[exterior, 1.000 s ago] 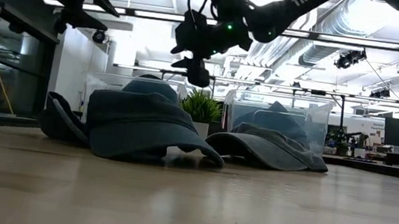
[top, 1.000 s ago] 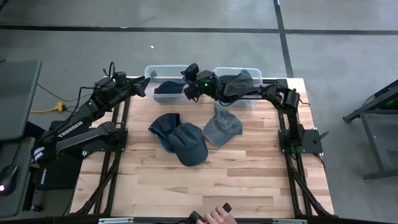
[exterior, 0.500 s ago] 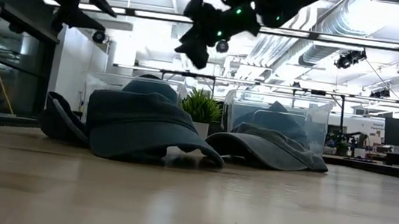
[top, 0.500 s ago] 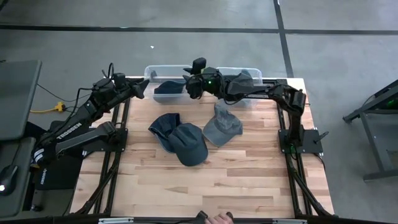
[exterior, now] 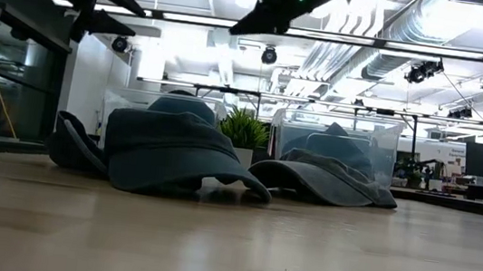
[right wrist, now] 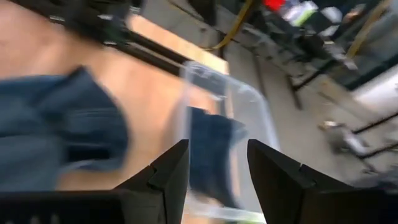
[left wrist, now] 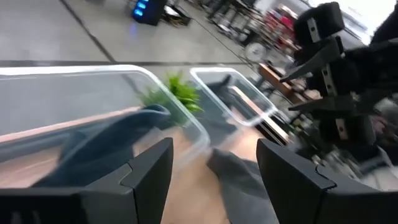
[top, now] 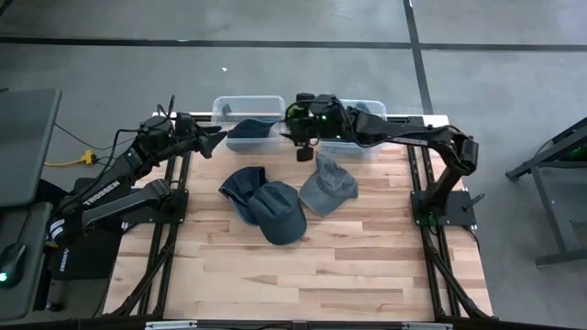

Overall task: Pick & Place hat
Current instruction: Put the bottom blue cap into the left transparent bin

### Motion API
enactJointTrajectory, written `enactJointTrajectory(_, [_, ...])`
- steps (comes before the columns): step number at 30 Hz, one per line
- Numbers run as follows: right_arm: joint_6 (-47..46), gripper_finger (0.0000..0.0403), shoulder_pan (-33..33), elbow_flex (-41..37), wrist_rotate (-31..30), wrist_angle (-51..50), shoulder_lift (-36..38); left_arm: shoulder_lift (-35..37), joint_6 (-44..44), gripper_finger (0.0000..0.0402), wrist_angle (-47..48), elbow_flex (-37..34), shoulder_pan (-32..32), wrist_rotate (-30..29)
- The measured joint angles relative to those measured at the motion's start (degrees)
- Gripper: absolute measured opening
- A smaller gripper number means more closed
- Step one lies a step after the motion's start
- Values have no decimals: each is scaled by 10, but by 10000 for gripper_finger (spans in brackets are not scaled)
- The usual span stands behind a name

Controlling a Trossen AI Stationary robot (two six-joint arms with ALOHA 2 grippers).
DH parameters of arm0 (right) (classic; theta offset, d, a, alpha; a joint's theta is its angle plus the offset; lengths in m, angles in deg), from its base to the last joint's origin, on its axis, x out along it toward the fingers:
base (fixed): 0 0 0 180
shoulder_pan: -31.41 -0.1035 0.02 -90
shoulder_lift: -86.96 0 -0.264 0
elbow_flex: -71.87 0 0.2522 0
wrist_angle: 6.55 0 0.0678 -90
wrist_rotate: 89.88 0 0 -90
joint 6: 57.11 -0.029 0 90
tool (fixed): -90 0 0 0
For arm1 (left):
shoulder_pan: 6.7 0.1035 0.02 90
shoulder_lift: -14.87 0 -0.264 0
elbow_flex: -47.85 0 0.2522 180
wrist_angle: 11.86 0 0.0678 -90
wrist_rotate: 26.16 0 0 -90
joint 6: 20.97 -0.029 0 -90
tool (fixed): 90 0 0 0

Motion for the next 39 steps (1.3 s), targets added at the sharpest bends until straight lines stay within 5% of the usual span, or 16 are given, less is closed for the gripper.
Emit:
enactJointTrajectory(10, [-51,154,-86,0,7,-146,43,0,-18,227,19,0,0,92])
enactJointTrajectory(18, [-88,154,-197,0,-112,-257,39,0,-57,227,93,0,0,124])
enactJointTrajectory(23, [-163,156,-264,0,-127,-291,37,0,-76,227,119,0,0,128])
enactJointTrajectory(30, [-209,156,-349,-104,-157,-210,36,0,-89,227,134,0,0,169])
enactJointTrajectory(39, [-132,156,-442,-337,-340,141,35,0,-103,227,134,0,0,169])
